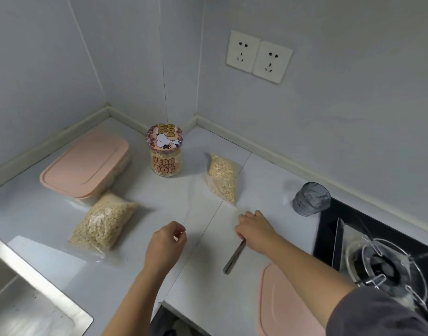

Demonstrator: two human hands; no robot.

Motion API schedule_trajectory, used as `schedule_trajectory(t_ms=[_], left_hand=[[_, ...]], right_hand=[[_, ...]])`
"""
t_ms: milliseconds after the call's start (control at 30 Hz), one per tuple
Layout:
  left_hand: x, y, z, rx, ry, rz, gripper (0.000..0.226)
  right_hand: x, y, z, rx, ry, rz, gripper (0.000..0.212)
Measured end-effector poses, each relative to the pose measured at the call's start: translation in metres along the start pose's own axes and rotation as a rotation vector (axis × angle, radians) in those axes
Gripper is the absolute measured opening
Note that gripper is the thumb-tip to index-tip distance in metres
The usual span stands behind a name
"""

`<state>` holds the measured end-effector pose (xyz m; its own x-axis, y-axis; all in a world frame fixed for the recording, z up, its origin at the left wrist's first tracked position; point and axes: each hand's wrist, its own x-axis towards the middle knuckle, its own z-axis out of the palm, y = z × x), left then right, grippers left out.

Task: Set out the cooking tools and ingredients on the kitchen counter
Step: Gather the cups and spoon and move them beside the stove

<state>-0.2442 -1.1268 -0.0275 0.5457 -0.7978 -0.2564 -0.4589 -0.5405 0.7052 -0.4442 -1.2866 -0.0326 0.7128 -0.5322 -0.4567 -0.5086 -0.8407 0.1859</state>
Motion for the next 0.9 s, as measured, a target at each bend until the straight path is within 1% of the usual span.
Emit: schedule_trajectory(t_ms=[67,167,267,367,433,500,567,633,700,833,900], left_hand=[[0.002,0.011,0.007,0.012,-0.007,0.022,0.009],[0.009,0.028,0.019,0.037,-0.03,0.06,0.01],[0.02,0.057,0.041,0.063,-0.078,0.154,0.014],[0.036,0.103,0.074,0.079,-0.14,0.278,0.017],[0.046,0.139,0.099,0.1,-0.184,0.376,0.022],[0.053,0.18,0.127,0.17,-0.227,0.482,0.034],[0.057,0.223,0.157,0.237,-0.282,0.551,0.055],[0.06,0.261,0.184,0.3,-0.349,0.576,0.078],[0.064,0.287,0.21,0.395,-0.392,0.593,0.09],[0.073,0.301,0.247,0.627,-0.432,0.636,0.095],[0.074,0.302,0.253,0.696,-0.412,0.629,0.085]], right_hand=[[-0.004,0.006,0.002,0.04,0.049,-0.013,0.023],[-0.02,0.023,-0.001,0.289,0.164,0.071,0.012],[-0.043,0.051,-0.002,0.608,0.332,0.264,0.001],[-0.071,0.081,-0.007,0.956,0.495,0.488,0.016],[-0.091,0.099,-0.011,1.136,0.597,0.607,0.013],[-0.114,0.117,-0.008,1.28,0.675,0.718,0.014],[-0.137,0.135,0.0,1.406,0.732,0.815,0.015],[-0.156,0.15,0.009,1.533,0.784,0.902,0.017],[-0.173,0.162,0.018,1.637,0.811,0.974,0.019],[-0.196,0.175,0.036,1.718,0.789,1.058,0.02],[-0.204,0.18,0.044,1.767,0.789,1.057,0.019]])
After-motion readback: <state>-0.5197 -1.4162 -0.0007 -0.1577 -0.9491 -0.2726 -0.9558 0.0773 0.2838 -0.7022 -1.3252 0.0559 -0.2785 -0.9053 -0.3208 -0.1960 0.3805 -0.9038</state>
